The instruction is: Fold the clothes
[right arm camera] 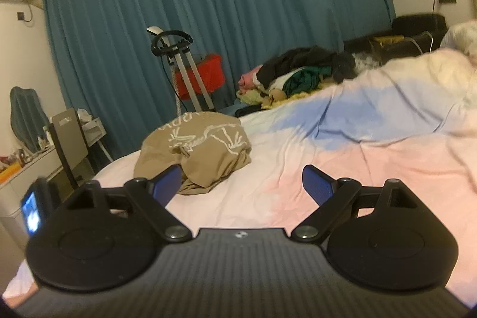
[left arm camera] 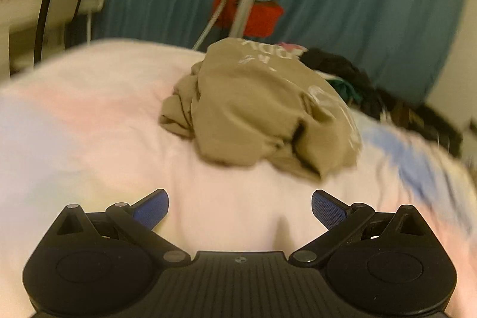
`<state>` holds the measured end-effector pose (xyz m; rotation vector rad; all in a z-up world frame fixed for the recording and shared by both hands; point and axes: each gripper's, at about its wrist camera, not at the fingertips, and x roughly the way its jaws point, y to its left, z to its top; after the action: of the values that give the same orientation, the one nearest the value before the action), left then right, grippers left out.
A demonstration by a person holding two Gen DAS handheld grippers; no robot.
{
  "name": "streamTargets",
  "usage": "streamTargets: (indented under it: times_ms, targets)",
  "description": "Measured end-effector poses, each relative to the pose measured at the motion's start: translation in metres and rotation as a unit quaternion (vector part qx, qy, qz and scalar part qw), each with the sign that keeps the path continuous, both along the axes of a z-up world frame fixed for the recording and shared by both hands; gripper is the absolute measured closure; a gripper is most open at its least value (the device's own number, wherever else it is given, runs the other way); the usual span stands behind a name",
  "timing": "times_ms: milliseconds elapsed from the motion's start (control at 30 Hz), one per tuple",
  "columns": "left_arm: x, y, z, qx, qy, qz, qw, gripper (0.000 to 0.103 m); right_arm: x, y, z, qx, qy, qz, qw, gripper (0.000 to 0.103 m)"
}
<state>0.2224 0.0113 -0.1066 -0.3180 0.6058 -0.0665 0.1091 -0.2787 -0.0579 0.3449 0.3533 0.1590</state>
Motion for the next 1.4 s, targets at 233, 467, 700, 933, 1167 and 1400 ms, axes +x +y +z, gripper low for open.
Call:
streamTargets:
  times_ms: [233, 467, 700, 933, 1167, 1400]
  targets:
    - [0.095, -0.007, -0.02, 0.008, 0.004, 0.029, 0.9995, 0.004, 0.047, 0.006, -0.034, -0.015, 0.038, -0.014, 0.999, 0.014]
    - [0.113, 0.018, -0.007, -0.077, -0.013, 0.031, 0.9965, 0.078, 0.067, 0.01, -0.053, -0.017, 0.061, -0.022, 0.998, 0.014]
    - [0.044, 0.017, 0.051, -0.039, -0.064, -0.041, 0.9963, 0.087, 0.054, 0.013, -0.044, -0.038, 0.026, -0.027, 0.999, 0.014]
    - [-0.08, 0.013, 0.109, -0.012, -0.096, -0.109, 0.9894, 0.088, 0.017, 0.02, -0.019, -0.075, -0.032, -0.02, 0.997, 0.014]
    - [-0.192, 0.057, 0.12, -0.003, -0.105, -0.135, 0.9853, 0.088, -0.037, 0.03, 0.014, -0.094, -0.081, 0.003, 0.992, 0.014]
    - [-0.188, 0.096, 0.089, 0.004, -0.057, -0.097, 0.9937, 0.087, -0.044, 0.049, 0.018, -0.091, -0.067, 0.076, 0.991, 0.014]
